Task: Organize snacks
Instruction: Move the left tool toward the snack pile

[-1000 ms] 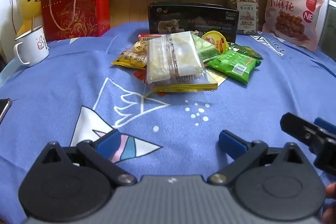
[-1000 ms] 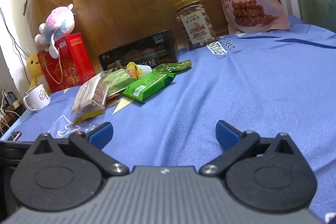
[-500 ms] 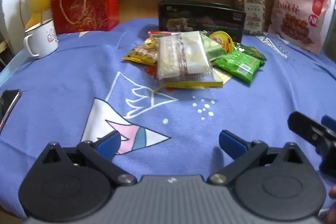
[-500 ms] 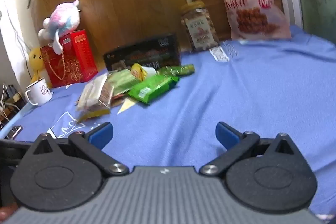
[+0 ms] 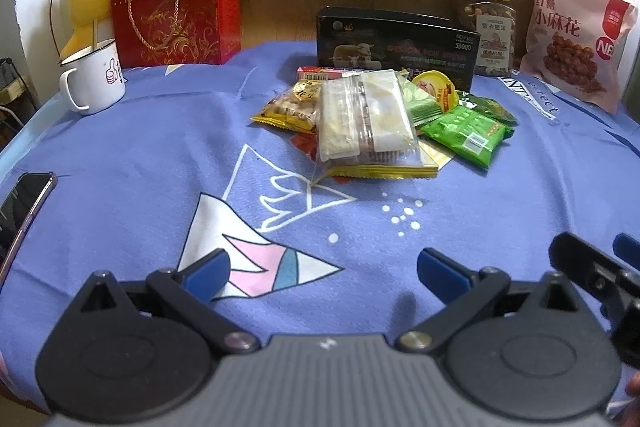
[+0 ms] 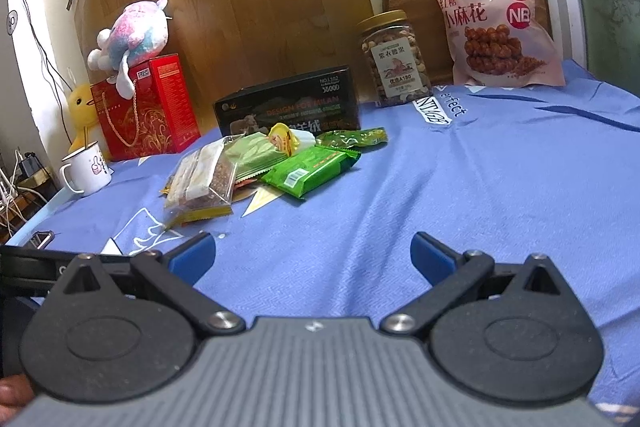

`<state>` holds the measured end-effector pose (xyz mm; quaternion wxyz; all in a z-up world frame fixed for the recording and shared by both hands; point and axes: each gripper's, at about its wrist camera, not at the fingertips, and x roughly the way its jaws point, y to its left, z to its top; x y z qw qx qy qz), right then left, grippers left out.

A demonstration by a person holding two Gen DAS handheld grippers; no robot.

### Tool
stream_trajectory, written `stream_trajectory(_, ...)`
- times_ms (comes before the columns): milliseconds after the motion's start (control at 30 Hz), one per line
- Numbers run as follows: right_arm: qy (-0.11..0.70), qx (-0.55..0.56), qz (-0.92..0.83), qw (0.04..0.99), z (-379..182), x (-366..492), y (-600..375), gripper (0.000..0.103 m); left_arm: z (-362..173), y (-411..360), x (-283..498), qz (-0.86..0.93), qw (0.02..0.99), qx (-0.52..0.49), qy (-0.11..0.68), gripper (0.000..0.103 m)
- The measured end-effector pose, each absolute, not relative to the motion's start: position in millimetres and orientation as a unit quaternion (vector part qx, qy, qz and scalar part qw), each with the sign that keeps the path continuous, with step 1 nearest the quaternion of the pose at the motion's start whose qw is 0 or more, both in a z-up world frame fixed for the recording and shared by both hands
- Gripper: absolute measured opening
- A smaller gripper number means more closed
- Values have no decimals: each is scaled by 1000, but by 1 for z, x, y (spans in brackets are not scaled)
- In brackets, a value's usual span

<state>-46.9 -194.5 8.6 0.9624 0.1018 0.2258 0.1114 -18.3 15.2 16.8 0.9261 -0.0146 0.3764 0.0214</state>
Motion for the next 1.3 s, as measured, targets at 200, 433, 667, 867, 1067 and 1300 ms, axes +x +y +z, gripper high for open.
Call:
stream_trajectory(200,226,105,112,962,7,-47,-195,103,16,16,-17,30,927,-10,374,103)
stream_trajectory(433,234,114,115,959,4,-45,-197,92,14,16,-16,35,927,-5,374,103)
stream_trajectory(667,237,118,117,957,2,-45,-197,84,13,18,-15,39,927,-2,373,103)
stream_trajectory(867,244,121,120,955,1,-43,-198,76,12,19,-14,42,927,-1,373,103)
stream_trajectory(1067,249,119,121,954,0,-41,-196,70,13,25,-14,37,929,-7,367,103)
stream_trajectory(1300,251,101,133,953,4,-32,-188,69,27,47,-10,8,940,-23,341,103)
